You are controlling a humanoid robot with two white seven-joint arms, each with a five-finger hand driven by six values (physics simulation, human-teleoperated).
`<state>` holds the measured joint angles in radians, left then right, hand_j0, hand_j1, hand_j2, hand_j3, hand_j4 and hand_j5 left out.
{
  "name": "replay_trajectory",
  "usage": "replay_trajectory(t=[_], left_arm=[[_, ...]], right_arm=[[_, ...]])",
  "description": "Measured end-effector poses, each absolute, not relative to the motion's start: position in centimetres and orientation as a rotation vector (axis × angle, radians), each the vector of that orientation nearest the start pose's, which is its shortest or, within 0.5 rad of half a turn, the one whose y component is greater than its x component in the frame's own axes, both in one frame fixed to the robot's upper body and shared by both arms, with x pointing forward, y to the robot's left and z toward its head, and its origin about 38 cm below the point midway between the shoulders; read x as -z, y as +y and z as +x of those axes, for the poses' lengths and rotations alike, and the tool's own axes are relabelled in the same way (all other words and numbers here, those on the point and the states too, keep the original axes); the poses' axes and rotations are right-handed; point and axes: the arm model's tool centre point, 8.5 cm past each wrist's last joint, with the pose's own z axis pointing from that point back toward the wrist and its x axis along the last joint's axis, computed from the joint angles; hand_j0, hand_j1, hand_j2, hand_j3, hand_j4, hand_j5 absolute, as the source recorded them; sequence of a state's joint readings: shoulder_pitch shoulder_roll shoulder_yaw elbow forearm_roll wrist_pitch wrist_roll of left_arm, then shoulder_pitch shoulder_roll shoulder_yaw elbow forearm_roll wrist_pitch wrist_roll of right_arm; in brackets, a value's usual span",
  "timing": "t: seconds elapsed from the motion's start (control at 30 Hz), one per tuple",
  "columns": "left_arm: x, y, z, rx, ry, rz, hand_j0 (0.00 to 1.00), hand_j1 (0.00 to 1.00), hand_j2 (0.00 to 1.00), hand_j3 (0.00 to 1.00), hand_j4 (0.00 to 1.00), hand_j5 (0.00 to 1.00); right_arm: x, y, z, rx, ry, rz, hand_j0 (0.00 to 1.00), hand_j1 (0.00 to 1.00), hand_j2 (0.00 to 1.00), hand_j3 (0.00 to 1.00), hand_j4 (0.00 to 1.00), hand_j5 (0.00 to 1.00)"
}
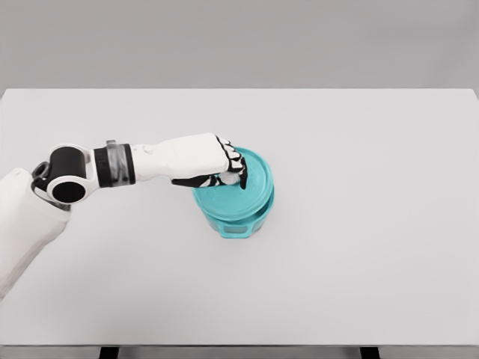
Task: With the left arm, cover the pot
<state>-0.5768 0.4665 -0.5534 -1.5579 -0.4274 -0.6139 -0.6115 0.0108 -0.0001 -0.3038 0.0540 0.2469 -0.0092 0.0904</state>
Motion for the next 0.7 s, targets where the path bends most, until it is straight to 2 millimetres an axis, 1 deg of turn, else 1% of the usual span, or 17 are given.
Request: replay_trajectory(t=[0.37,0.7], left_arm=[[-19.6,15.4,41.5,-2.729,2.271,-0.146,0.53,0.53,0.53,0.53,0.53,0.53],[-19.2,15.4,41.6,-2.744,2.268,-0.145,0.55,0.55,0.55,0.55,0.55,0.55]], right_arm=[[26.1,-25.8,-2.5,0.062,0.05,0.017,1.0,1.0,1.0,1.0,1.0,1.0],[26.1,-25.8,-2.5,0.062,0.05,0.017,1.0,1.0,1.0,1.0,1.0,1.0]])
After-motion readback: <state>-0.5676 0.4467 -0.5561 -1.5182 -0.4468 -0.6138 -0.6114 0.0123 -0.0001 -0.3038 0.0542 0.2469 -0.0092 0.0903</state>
